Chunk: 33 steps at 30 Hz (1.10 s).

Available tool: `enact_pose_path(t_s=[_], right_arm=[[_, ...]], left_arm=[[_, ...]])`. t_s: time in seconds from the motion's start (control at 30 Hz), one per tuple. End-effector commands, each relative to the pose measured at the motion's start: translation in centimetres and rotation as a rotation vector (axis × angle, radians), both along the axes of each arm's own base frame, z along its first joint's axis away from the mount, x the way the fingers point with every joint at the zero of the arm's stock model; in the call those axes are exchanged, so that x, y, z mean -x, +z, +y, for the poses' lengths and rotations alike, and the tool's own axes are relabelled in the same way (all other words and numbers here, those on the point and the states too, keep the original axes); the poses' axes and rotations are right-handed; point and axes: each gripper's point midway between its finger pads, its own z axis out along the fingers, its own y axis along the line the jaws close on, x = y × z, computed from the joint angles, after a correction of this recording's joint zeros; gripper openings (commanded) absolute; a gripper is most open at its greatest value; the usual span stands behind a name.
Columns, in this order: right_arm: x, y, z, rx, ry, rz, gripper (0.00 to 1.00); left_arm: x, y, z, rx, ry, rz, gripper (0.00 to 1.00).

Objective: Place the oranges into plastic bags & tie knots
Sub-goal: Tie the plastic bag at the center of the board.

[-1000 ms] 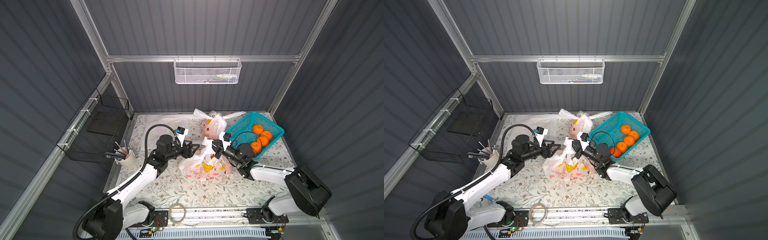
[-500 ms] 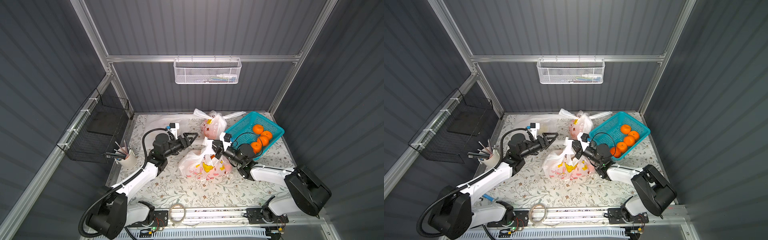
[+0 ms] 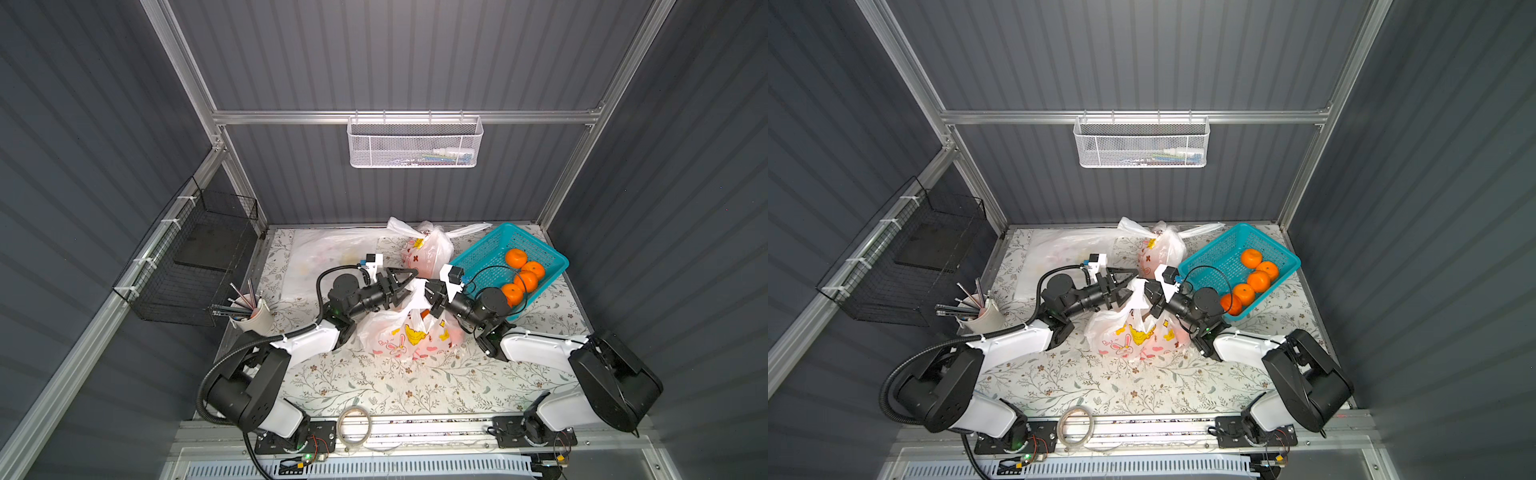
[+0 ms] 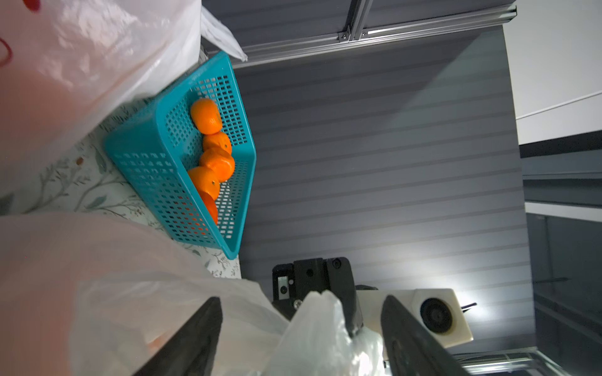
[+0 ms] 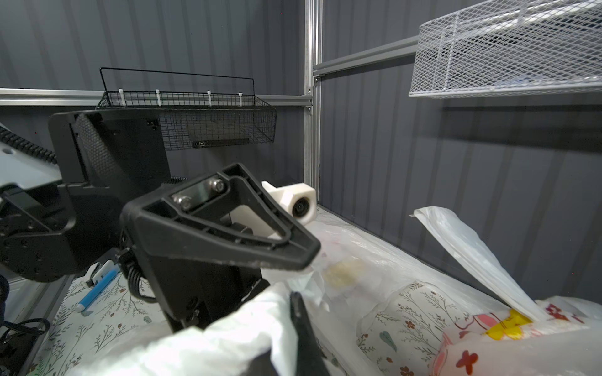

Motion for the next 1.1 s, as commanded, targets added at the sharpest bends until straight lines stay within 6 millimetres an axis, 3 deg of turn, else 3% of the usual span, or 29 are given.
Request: enact_pose_path(t_s=[0.0, 0.27, 0.63, 0.83, 1.07], right_arm=[[-0.1, 0.5, -0.2, -0.01, -0.011, -0.027, 0.0], [-0.2, -0.2, -0.4, 0.008, -0.029, -0.021, 0.0], [-0.1, -0.3, -0.6, 0.014, -0.036, -0.021, 0.0], [-0.2, -0.4, -0.7, 0.017, -0.046, -0.02, 0.0], [-0.2, -0.7, -1.4, 0.034, -0.084, -0.019, 0.24]], left_arm=[[0.7, 3.2, 0.0, 0.112, -0.027, -0.054, 0.72], [1.1, 4.7, 0.3, 0.087, -0.017, -0.102, 0.56], [0.7, 3.9, 0.6, 0.029, 0.02, -0.101, 0.37], [0.5, 3.5, 0.6, 0.015, 0.026, -0.093, 0.19], [0.4, 3.1, 0.6, -0.02, 0.037, -0.103, 0.02]])
